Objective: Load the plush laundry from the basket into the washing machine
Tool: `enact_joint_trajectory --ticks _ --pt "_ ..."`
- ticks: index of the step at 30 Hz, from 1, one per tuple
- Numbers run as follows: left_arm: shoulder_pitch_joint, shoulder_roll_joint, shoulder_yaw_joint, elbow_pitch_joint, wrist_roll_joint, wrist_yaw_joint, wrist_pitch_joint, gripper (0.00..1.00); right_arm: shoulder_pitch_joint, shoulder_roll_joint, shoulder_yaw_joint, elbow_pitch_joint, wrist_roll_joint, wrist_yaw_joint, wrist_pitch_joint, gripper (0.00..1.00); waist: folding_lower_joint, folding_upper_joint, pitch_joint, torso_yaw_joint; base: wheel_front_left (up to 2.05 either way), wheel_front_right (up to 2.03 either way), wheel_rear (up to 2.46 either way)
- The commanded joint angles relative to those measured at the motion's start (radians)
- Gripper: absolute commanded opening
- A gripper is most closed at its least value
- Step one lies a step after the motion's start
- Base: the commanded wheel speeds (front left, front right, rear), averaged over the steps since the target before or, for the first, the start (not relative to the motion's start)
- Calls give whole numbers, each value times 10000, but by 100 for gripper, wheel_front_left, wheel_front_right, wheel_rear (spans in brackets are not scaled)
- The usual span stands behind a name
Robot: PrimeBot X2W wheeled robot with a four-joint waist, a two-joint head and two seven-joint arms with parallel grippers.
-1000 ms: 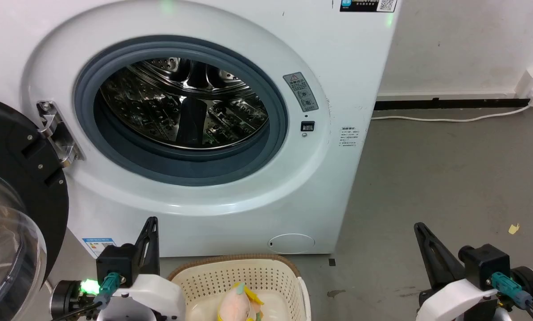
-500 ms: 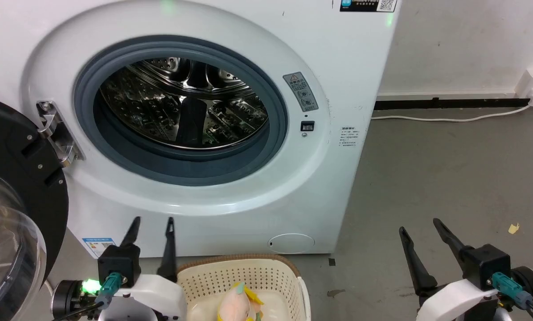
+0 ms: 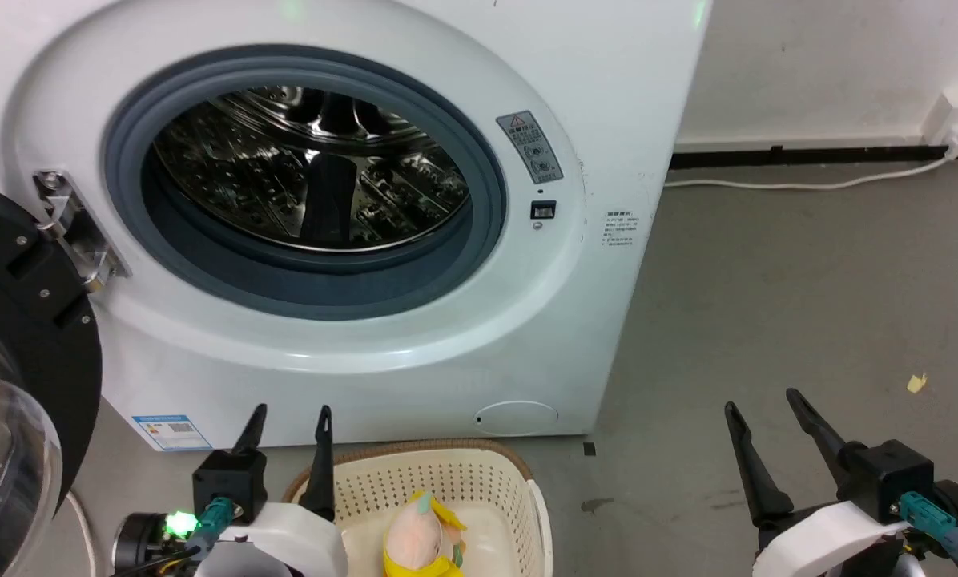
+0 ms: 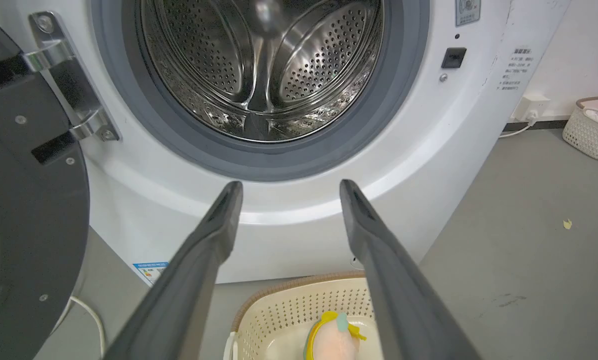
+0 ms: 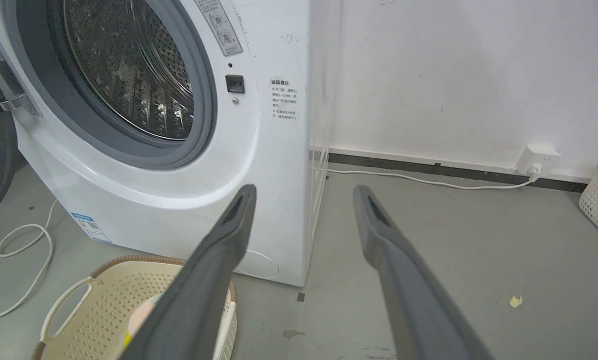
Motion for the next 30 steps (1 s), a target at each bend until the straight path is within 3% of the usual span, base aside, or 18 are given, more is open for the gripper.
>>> enact_joint_trajectory --ticks 1,30 --pt "-119 4 -73 164 -71 -40 -98 100 -50 0 -38 -3 106 -1 -116 100 0 -1 111 -55 0 0 0" --pt "-2068 589 -568 4074 -795 -383 199 100 -517 0 389 -304 963 -4 -718 100 0 -1 2197 -1058 0 0 0"
